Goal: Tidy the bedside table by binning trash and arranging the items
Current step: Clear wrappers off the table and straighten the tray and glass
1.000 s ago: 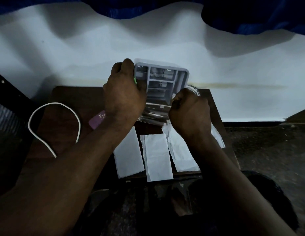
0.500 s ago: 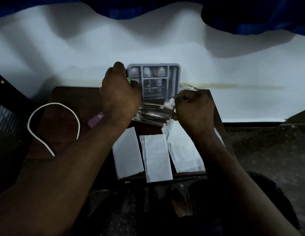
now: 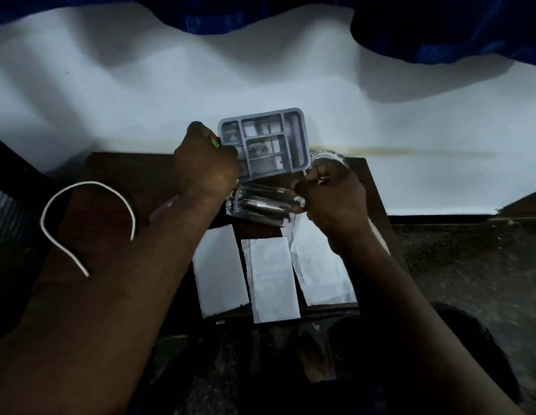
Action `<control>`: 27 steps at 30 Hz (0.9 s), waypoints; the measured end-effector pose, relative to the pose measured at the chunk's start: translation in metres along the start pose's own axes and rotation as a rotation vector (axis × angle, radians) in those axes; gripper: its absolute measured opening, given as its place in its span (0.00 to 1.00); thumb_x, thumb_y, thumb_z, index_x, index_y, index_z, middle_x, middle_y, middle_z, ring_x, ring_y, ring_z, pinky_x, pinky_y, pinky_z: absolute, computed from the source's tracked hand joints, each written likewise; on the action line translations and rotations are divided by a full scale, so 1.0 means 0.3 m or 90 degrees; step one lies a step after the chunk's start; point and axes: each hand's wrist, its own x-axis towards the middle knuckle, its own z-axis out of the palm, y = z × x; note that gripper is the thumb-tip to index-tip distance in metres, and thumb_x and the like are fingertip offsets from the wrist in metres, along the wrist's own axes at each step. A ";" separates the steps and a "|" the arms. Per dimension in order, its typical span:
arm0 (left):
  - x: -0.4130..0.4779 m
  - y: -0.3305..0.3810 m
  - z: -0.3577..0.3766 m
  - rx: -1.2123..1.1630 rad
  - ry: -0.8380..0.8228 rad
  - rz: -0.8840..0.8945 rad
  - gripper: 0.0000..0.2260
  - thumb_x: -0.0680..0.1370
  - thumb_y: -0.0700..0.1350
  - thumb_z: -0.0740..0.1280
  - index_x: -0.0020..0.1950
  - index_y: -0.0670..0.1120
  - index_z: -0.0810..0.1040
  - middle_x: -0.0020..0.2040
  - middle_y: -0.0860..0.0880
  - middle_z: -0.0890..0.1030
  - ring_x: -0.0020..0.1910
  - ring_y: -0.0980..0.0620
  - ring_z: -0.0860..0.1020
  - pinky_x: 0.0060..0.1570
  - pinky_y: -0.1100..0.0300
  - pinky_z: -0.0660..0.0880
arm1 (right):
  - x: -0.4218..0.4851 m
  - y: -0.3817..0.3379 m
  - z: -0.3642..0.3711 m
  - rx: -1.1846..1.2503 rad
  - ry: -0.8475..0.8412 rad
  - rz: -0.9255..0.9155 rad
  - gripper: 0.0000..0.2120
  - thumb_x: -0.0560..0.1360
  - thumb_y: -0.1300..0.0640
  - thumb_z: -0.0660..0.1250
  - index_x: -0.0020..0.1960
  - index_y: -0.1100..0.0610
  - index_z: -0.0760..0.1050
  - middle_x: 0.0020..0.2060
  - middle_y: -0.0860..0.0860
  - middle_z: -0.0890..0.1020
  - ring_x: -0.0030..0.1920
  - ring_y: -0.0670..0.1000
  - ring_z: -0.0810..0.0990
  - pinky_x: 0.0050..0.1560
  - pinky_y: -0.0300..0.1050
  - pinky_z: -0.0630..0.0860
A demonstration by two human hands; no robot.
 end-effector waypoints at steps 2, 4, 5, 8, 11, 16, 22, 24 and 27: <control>-0.001 0.000 0.014 -0.010 -0.008 0.006 0.08 0.74 0.44 0.71 0.48 0.48 0.73 0.37 0.55 0.75 0.39 0.51 0.77 0.37 0.61 0.70 | -0.004 0.002 0.008 0.008 -0.027 -0.013 0.02 0.74 0.63 0.73 0.44 0.58 0.81 0.38 0.53 0.87 0.26 0.44 0.82 0.27 0.39 0.75; -0.003 -0.001 0.029 -0.005 -0.018 0.014 0.07 0.74 0.45 0.71 0.47 0.49 0.74 0.37 0.56 0.75 0.39 0.53 0.77 0.39 0.61 0.70 | -0.003 0.007 0.015 -0.036 -0.044 -0.039 0.03 0.75 0.59 0.75 0.45 0.58 0.82 0.39 0.51 0.87 0.30 0.44 0.84 0.33 0.43 0.81; -0.003 -0.002 0.037 0.002 -0.023 0.013 0.07 0.74 0.46 0.71 0.47 0.50 0.74 0.38 0.57 0.75 0.39 0.53 0.76 0.38 0.62 0.69 | -0.002 0.011 0.018 -0.061 -0.058 -0.048 0.04 0.75 0.56 0.76 0.46 0.57 0.83 0.40 0.50 0.87 0.35 0.47 0.86 0.41 0.47 0.84; -0.003 -0.005 0.057 0.007 -0.041 0.000 0.07 0.73 0.45 0.71 0.47 0.50 0.74 0.37 0.56 0.75 0.37 0.54 0.77 0.33 0.64 0.67 | -0.003 0.018 0.025 -0.087 -0.088 -0.060 0.06 0.75 0.54 0.77 0.50 0.54 0.84 0.44 0.47 0.87 0.44 0.52 0.87 0.53 0.56 0.84; -0.001 -0.002 0.068 0.010 -0.056 -0.011 0.07 0.72 0.44 0.71 0.47 0.50 0.74 0.37 0.54 0.77 0.39 0.50 0.80 0.36 0.61 0.72 | -0.001 0.025 0.030 -0.098 -0.097 -0.064 0.08 0.75 0.53 0.77 0.52 0.53 0.83 0.46 0.45 0.86 0.45 0.51 0.87 0.53 0.56 0.85; 0.002 -0.004 0.074 0.036 -0.056 -0.009 0.08 0.72 0.46 0.72 0.50 0.51 0.76 0.40 0.55 0.77 0.44 0.48 0.80 0.43 0.60 0.73 | 0.009 0.043 0.037 -0.093 -0.104 -0.059 0.08 0.74 0.52 0.78 0.51 0.53 0.84 0.44 0.45 0.85 0.44 0.51 0.87 0.48 0.56 0.86; -0.001 0.002 0.066 0.050 -0.038 0.013 0.11 0.73 0.49 0.73 0.55 0.50 0.81 0.43 0.56 0.80 0.40 0.55 0.77 0.40 0.64 0.68 | 0.020 0.057 0.047 -0.115 -0.101 -0.073 0.09 0.73 0.54 0.77 0.53 0.51 0.85 0.46 0.46 0.88 0.43 0.50 0.87 0.49 0.54 0.85; -0.005 0.001 0.065 0.060 -0.031 0.028 0.12 0.74 0.49 0.73 0.56 0.50 0.81 0.50 0.52 0.83 0.44 0.54 0.77 0.44 0.64 0.68 | 0.020 0.055 0.047 -0.119 -0.098 -0.079 0.08 0.73 0.55 0.77 0.52 0.51 0.85 0.46 0.46 0.88 0.43 0.50 0.87 0.50 0.54 0.85; -0.011 0.008 0.055 0.059 -0.011 0.042 0.13 0.75 0.49 0.73 0.58 0.50 0.81 0.53 0.51 0.84 0.47 0.53 0.79 0.45 0.63 0.69 | 0.018 0.050 0.049 -0.139 -0.094 -0.093 0.09 0.74 0.54 0.77 0.53 0.52 0.85 0.47 0.47 0.87 0.42 0.51 0.87 0.51 0.51 0.84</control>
